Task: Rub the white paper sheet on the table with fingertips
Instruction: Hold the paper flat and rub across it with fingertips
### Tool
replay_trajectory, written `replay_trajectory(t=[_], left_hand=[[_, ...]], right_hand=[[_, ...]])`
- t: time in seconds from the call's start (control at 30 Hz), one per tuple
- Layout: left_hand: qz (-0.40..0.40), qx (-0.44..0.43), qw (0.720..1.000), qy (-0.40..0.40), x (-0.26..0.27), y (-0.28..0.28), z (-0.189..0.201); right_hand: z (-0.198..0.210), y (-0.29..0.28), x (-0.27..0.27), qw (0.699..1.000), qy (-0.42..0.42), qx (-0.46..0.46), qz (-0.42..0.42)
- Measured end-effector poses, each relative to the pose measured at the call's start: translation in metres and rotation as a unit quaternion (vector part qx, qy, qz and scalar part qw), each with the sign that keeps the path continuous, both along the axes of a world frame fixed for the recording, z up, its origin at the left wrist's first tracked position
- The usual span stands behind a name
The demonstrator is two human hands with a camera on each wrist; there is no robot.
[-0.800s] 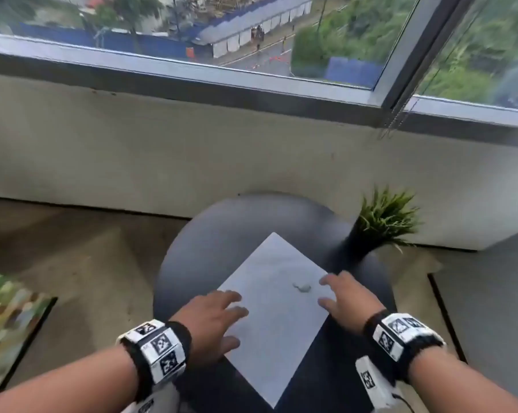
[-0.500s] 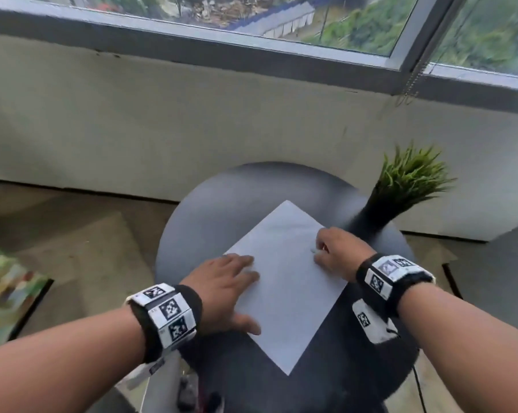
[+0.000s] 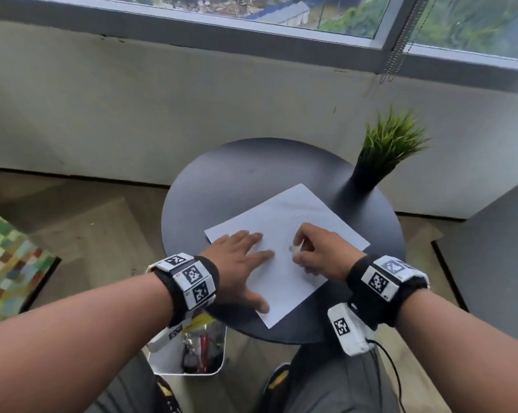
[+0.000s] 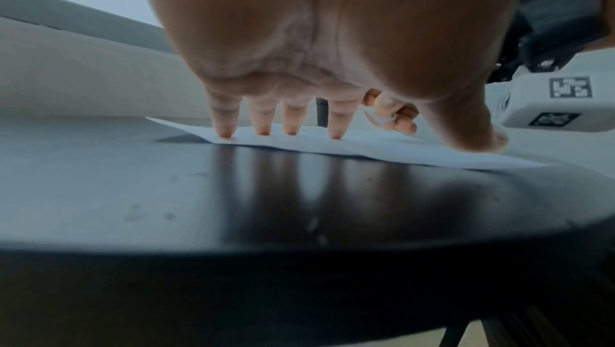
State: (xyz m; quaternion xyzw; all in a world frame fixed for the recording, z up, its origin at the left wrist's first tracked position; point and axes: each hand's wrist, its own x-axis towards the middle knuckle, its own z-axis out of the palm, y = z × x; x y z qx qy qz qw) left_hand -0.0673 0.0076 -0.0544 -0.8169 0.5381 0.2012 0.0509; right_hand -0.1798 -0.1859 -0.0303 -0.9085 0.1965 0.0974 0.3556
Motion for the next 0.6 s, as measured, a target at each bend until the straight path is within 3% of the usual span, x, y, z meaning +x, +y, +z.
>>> replay_trajectory(t=[0.17,0.33,0.47,0.6], left_hand=[[0.011,0.021,0.999,-0.037,-0.004,-0.008,-0.002],[0.02,0.044,0.999,-0.025,0.0,-0.011,-0.001],[0.031,0.025,0.998,-0.048,0.004,-0.008,0.002],[0.032,0.028,0.999,-0.026,0.004,-0.003,-0.001]], right_hand=[[0.002,-0.003,-0.002,0.996,-0.036,0.072,-0.033],[-0.006,0.005,-0.005,0.976,-0.068,0.181,-0.105],[-0.013,0.01,-0.007,0.999,0.015,-0.037,-0.013],[-0.01,0.019,-0.011,0.992,0.065,-0.096,0.056]])
